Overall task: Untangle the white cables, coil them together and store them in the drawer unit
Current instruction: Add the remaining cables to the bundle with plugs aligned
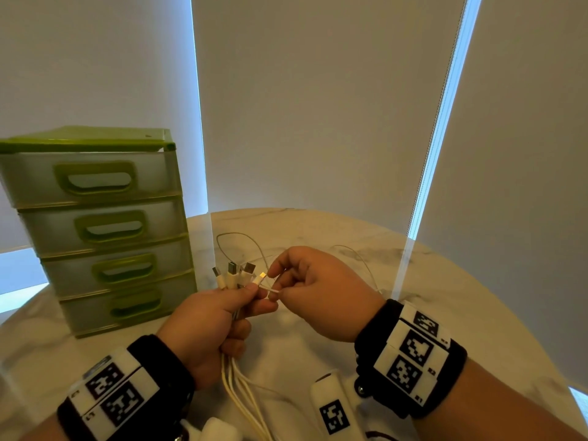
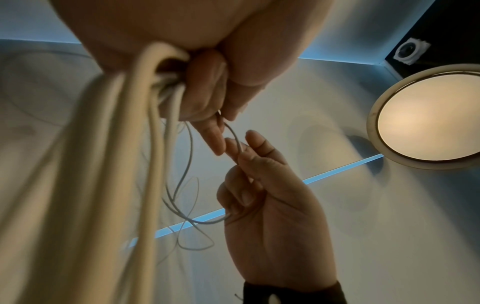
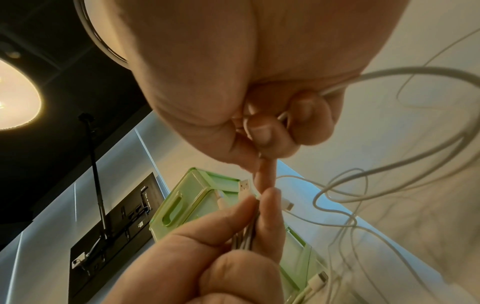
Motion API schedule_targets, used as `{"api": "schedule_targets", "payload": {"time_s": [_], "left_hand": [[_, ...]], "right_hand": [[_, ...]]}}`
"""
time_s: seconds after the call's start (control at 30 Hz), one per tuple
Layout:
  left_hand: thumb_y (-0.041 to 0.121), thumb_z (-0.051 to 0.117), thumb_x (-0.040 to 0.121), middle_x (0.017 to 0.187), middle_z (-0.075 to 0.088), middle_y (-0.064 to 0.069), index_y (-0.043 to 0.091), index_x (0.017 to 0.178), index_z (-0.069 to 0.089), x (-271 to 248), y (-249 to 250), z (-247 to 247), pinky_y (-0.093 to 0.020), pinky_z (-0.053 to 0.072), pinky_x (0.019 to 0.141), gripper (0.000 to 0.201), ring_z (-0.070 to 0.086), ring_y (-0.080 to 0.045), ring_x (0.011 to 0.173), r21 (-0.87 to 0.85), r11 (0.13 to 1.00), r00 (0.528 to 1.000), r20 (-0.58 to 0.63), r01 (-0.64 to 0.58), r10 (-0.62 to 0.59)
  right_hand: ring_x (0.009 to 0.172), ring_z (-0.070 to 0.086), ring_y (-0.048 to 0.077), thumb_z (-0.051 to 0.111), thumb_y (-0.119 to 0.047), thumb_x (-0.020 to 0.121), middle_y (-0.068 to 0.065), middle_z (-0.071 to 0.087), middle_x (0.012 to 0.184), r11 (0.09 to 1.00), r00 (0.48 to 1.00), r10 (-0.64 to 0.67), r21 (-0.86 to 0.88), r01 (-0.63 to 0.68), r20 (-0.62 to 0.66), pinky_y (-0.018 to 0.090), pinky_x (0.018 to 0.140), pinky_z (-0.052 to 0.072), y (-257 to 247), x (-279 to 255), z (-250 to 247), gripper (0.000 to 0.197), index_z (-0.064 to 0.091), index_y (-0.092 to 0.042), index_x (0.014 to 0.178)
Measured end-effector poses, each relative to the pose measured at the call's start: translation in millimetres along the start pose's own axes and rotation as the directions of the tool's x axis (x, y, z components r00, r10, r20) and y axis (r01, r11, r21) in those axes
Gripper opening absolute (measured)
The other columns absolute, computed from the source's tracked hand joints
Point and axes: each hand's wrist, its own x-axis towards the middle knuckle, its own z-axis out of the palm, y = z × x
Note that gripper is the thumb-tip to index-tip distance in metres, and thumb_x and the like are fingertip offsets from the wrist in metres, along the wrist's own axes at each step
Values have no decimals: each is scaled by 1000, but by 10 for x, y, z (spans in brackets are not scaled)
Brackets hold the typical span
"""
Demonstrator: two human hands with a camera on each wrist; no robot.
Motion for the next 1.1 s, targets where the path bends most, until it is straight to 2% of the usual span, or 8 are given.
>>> {"api": "schedule_targets", "payload": {"time_s": [0.27,0.4,0.53,0.6,0.7,0.8,0.97,1.1], "left_hand": [[19,58,95,76,71,-12,5,97,66,22,-11,-18,-13,21,34,17,27,-7,38,-29,999,999,-27,-22,22],[19,59,94,76,69,-10,5,102,62,37,-10,-24,-13,21,35,16,27,-7,38,-83,994,996,-41,-78,74],[22,53,98,67,68,-5,10,89,59,56,32,-37,-12,21,35,16,27,-5,36,-187,970,985,-103,-154,136],[24,52,99,64,66,-4,10,86,59,73,46,-55,-12,22,33,20,29,-5,35,-222,964,985,-124,-149,124],[28,51,99,62,66,-5,7,90,61,68,38,-54,-13,23,33,25,30,-5,35,-210,970,989,-111,-120,99],[29,49,100,66,68,-8,2,98,61,29,28,-32,-14,24,33,30,29,-6,36,-211,972,995,-46,-102,94],[25,51,99,67,53,-9,-6,111,61,-2,32,-23,-18,25,35,35,30,-7,41,-289,946,986,36,-147,164],[23,55,96,66,52,-7,0,98,65,-16,30,-30,-20,25,37,25,35,-8,45,-216,953,974,24,-214,225]], "right_hand": [[61,59,-3,62,-8,84,-8,73,84,1000,1000,-11,7,10,17,13,56,44,-10,-24,5,22,62,-26,96],[50,55,4,63,-14,88,-8,74,78,997,999,32,64,-35,40,23,55,50,5,-19,-28,14,62,-25,98],[52,54,1,60,-28,91,-10,67,63,991,987,117,-79,-108,114,27,64,50,55,-29,-104,10,69,-28,95],[54,55,6,58,-21,92,-7,68,65,993,992,117,19,-118,44,27,60,49,56,-9,-113,12,70,-25,95],[54,59,12,55,-10,93,-1,75,82,963,989,103,261,-72,-105,22,55,44,28,16,-101,15,62,-20,102],[56,62,16,57,-9,93,2,77,90,921,995,82,386,-54,-56,18,49,41,-21,0,-14,16,57,-18,106],[54,61,23,60,-1,90,9,75,81,906,995,95,412,-101,34,15,42,39,-67,-30,192,11,58,-3,100],[52,64,21,62,-6,90,7,76,78,903,993,112,414,-118,39,23,41,38,-65,-29,197,7,59,-5,96]]}}
